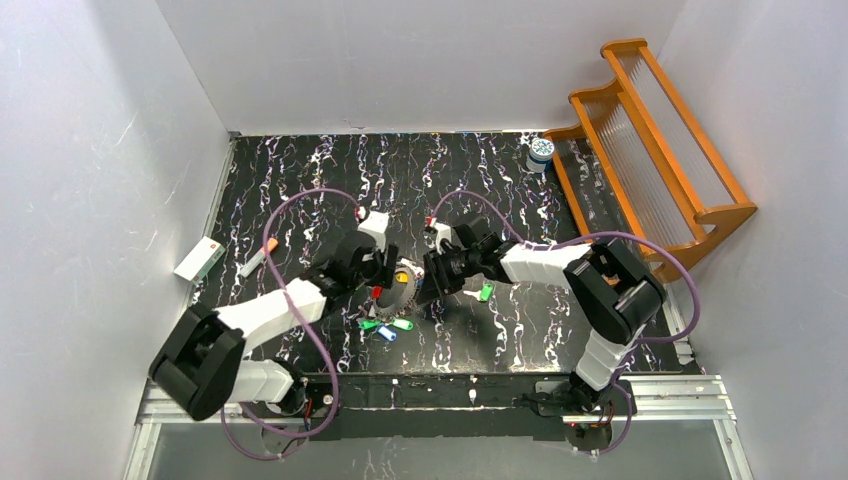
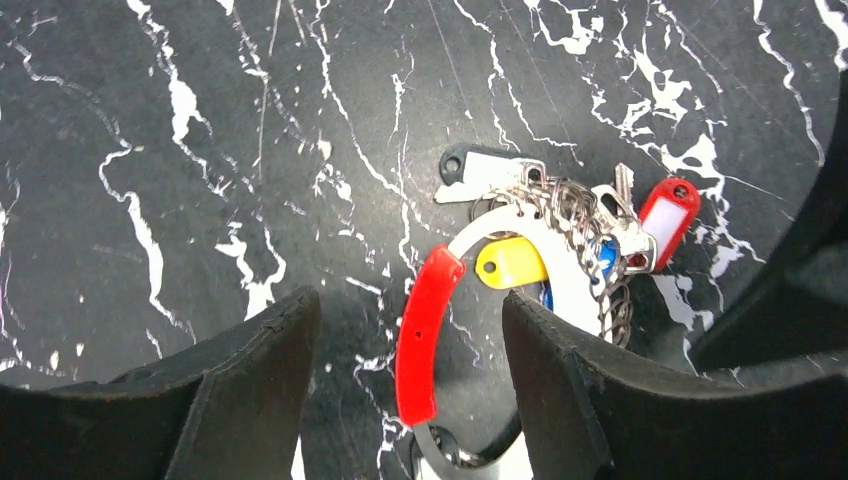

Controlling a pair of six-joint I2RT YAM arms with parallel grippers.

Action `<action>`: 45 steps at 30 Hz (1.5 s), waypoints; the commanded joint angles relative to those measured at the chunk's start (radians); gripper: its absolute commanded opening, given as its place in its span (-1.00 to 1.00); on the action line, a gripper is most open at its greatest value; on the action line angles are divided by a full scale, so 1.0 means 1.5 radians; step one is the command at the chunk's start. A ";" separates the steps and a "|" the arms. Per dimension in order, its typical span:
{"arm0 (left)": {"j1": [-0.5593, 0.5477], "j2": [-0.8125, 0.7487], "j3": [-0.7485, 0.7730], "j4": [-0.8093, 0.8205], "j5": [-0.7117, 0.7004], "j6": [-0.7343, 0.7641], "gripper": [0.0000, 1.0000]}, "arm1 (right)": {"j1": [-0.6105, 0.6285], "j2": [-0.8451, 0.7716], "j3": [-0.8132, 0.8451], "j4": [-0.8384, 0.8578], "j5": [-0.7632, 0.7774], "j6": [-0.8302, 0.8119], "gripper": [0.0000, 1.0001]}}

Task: Put the keys on the keyring
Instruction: Adjust the keyring at the center of the board.

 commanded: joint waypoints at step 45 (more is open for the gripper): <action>0.006 -0.332 -0.271 0.140 0.123 -0.239 0.23 | 0.021 0.016 0.091 -0.089 0.088 -0.002 -0.11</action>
